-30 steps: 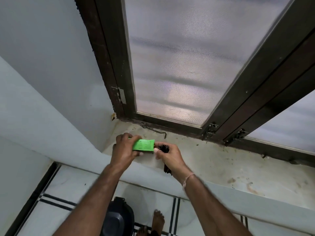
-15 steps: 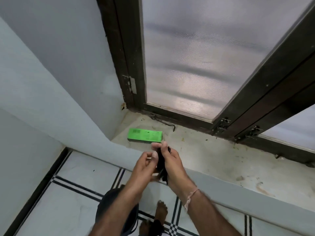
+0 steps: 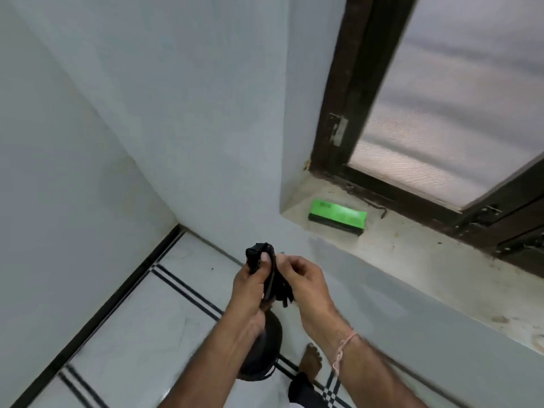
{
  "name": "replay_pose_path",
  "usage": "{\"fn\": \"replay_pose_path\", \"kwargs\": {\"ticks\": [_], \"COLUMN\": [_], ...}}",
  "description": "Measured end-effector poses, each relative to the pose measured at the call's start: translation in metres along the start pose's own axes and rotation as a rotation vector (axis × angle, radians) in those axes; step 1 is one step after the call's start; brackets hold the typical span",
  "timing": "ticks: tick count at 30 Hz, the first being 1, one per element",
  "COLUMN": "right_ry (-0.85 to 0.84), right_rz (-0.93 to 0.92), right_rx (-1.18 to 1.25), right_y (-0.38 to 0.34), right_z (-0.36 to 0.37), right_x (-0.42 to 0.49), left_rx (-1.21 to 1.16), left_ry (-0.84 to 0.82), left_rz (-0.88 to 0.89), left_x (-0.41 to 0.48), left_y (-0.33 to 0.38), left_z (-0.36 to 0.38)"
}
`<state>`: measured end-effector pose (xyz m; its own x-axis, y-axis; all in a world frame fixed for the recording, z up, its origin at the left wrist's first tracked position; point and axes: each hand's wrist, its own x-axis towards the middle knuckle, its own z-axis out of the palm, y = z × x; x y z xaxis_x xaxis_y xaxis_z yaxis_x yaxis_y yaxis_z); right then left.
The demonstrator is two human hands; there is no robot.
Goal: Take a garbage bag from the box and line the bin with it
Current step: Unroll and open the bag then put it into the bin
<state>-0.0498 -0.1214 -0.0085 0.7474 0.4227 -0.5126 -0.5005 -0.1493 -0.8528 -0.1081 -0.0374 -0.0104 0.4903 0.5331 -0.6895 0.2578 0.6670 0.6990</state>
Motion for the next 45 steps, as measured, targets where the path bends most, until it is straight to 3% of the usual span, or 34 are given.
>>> {"fn": "replay_pose_path", "kwargs": {"ticks": [7,11,16,19,23,26,29,30,32,33,35,39,45], "right_ry": [0.147,0.386,0.502,0.432,0.157,0.042,0.014,-0.004,-0.048,-0.062,-0.048,0.046,0.086], "right_rz": [-0.040,-0.128,-0.230,-0.221,-0.136,-0.117,-0.153,-0.161,-0.190,-0.204,-0.236,-0.270,-0.170], "right_rx": [0.077,0.180,0.196,0.220,0.230,0.249,0.217,0.196,0.149,0.128,0.089,0.093,0.165], "right_y": [0.037,0.072,0.081,0.082,0.091,0.094,0.097,0.097,0.097,0.097,0.095,0.097,0.113], "right_z": [0.088,0.154,0.193,0.205,0.218,0.223,0.226,0.227,0.229,0.230,0.232,0.218,0.210], "right_x": [-0.041,-0.094,-0.148,-0.176,-0.200,-0.214,-0.226,-0.229,-0.235,-0.239,-0.245,-0.253,-0.265], "left_rx": [-0.127,-0.056,0.016,0.087,0.119,0.112,0.380,0.446,0.438,0.414,0.375,0.275,0.240], "left_ry": [-0.081,-0.144,-0.105,-0.082,-0.057,-0.054,0.021,-0.034,-0.334,-0.485,-0.613,-0.461,-0.408], "left_rz": [-0.017,-0.019,0.014,-0.004,-0.028,-0.037,0.178,0.306,0.428,0.411,0.405,0.517,0.437], "left_x": [-0.007,-0.019,-0.042,-0.051,-0.052,-0.068,-0.087,-0.096,-0.116,-0.124,-0.129,-0.131,-0.134], "left_y": [0.016,0.023,0.025,0.022,0.015,0.014,0.013,0.016,0.022,0.025,0.028,0.022,0.016], "left_z": [-0.119,-0.220,-0.305,-0.347,-0.378,-0.383,-0.389,-0.386,-0.373,-0.367,-0.357,-0.352,-0.356]}}
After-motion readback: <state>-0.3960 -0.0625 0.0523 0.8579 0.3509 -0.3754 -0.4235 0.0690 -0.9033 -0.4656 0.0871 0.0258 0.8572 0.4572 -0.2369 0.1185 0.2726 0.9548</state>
